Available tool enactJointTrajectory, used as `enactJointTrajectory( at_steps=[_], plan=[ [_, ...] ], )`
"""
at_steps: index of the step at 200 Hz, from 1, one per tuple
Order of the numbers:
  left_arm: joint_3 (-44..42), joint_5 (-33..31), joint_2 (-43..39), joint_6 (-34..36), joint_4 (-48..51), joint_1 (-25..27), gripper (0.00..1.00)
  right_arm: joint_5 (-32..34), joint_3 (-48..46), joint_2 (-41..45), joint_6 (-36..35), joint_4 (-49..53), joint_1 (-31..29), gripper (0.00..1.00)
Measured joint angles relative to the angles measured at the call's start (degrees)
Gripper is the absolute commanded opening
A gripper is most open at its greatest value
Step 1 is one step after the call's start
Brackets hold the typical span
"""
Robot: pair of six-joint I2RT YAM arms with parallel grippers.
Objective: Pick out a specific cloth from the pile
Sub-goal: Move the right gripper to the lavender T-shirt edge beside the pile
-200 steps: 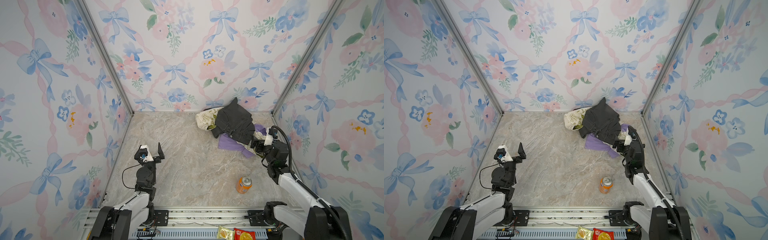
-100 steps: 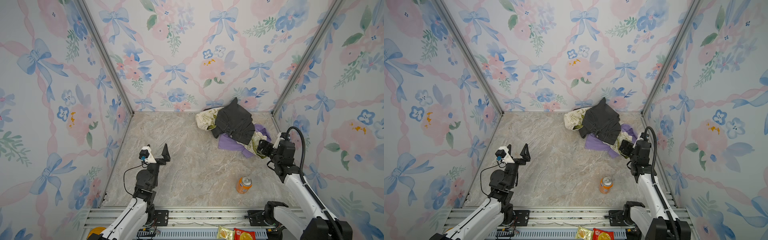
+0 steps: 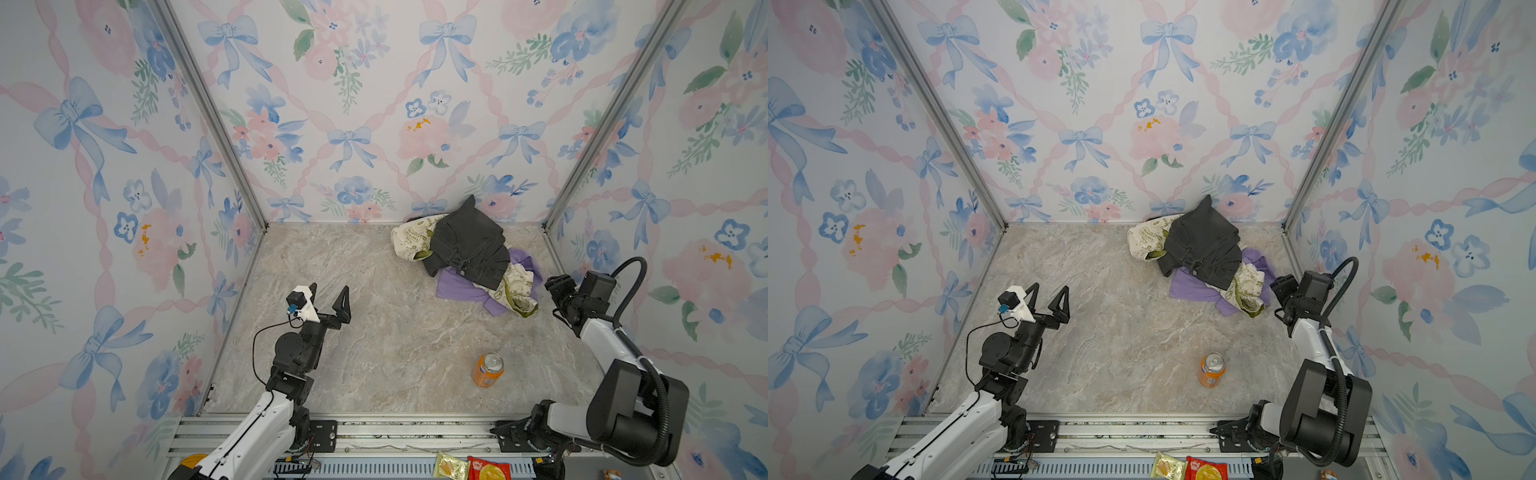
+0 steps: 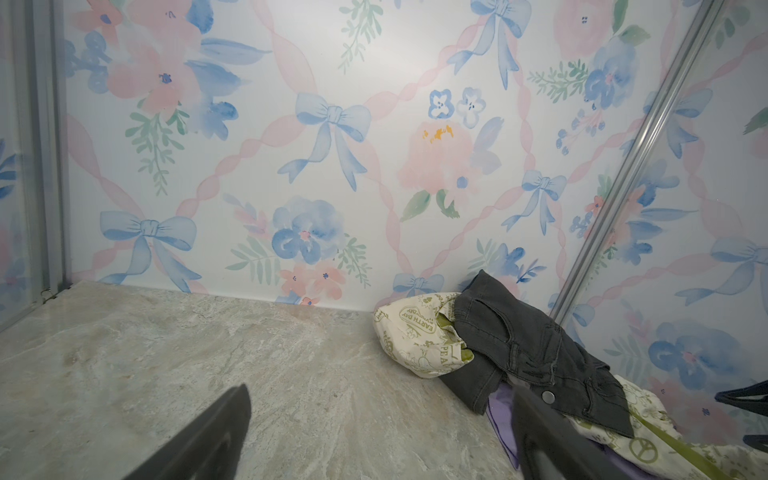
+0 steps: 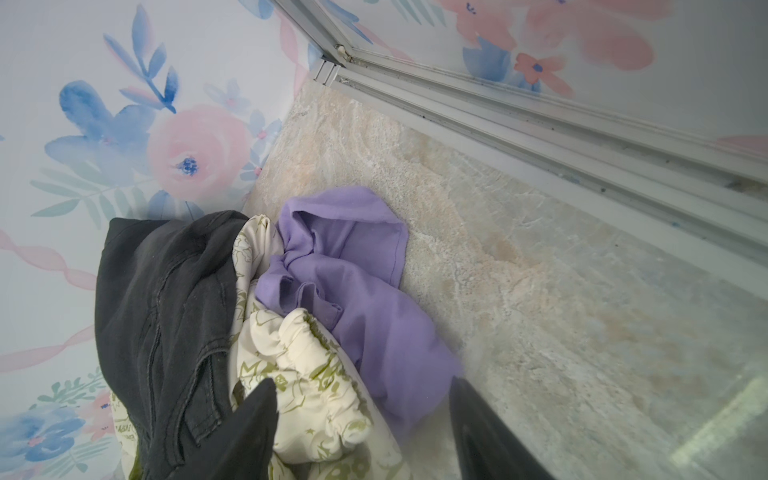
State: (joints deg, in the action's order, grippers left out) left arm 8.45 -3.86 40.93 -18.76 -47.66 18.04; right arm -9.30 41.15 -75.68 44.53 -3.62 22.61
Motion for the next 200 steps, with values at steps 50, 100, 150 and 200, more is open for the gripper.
enactJointTrajectory(
  at_steps=[50,100,150,200],
  plan=[
    [0.57,2.05,-0.85,-1.14,1.66,0.13,0.98,-3.61,0.33,-6.69,4.2,-0.92,2.58,0.56],
    [1.14,2.97,-1.14,-1.68,2.89,0.33,0.98,-6.75,0.85,-12.24,4.35,-1.01,3.23,0.49],
    [1.88,3.58,-1.14,-2.12,3.72,0.33,0.98,-10.16,2.25,-17.25,4.11,-2.4,3.21,0.4],
    [2.08,3.96,-1.16,-2.12,4.61,0.33,0.98,-11.85,3.32,-21.46,4.13,-3.74,2.4,0.39]
  ],
)
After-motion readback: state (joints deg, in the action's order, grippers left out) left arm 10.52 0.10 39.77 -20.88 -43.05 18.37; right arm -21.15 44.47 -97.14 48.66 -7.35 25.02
